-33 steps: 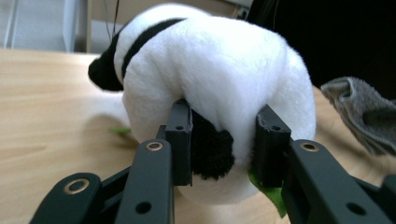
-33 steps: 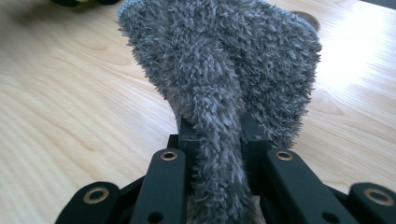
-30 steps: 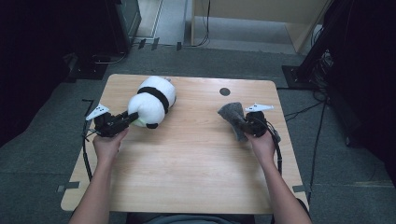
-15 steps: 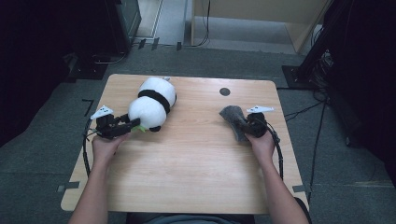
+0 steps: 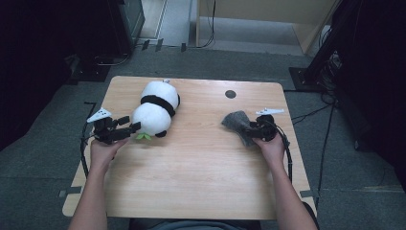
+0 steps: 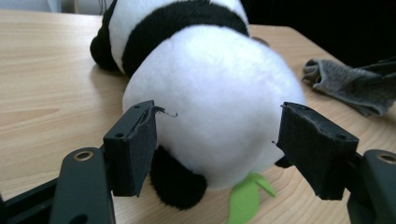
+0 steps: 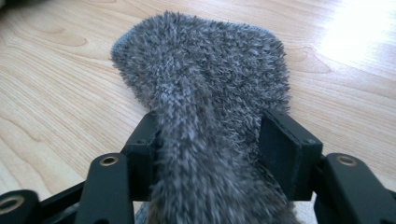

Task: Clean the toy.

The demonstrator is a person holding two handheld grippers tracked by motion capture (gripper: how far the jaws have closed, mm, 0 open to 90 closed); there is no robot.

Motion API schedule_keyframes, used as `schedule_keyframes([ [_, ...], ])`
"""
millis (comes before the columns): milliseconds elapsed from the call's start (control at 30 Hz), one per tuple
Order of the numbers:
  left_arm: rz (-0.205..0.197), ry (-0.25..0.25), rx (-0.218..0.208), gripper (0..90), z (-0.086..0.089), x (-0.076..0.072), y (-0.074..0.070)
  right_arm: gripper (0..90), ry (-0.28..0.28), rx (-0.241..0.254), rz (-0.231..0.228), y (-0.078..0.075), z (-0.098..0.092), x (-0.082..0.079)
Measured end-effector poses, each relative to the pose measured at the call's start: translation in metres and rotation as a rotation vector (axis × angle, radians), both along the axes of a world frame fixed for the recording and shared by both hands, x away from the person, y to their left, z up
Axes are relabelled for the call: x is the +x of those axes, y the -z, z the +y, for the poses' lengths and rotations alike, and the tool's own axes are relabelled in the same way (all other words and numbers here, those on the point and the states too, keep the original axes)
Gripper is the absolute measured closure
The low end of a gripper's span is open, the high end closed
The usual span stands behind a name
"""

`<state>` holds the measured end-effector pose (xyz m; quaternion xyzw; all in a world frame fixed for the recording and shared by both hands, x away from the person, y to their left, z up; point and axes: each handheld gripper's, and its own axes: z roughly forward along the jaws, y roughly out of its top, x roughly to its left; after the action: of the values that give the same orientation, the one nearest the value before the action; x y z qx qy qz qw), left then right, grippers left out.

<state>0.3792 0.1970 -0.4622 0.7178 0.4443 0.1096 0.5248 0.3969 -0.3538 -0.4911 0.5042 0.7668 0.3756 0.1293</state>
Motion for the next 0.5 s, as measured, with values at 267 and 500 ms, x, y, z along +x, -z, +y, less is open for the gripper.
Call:
schedule_keyframes([
  [267, -0.030, 0.020, 0.040, 27.8, -0.011, -0.005, -0.010, 42.7, -0.006, 0.001, -0.035, -0.011, 0.002, -0.010],
  [500, -0.083, 0.058, 0.054, 27.8, -0.025, -0.012, -0.024, 42.7, -0.024, 0.013, -0.085, -0.026, 0.010, -0.021],
])
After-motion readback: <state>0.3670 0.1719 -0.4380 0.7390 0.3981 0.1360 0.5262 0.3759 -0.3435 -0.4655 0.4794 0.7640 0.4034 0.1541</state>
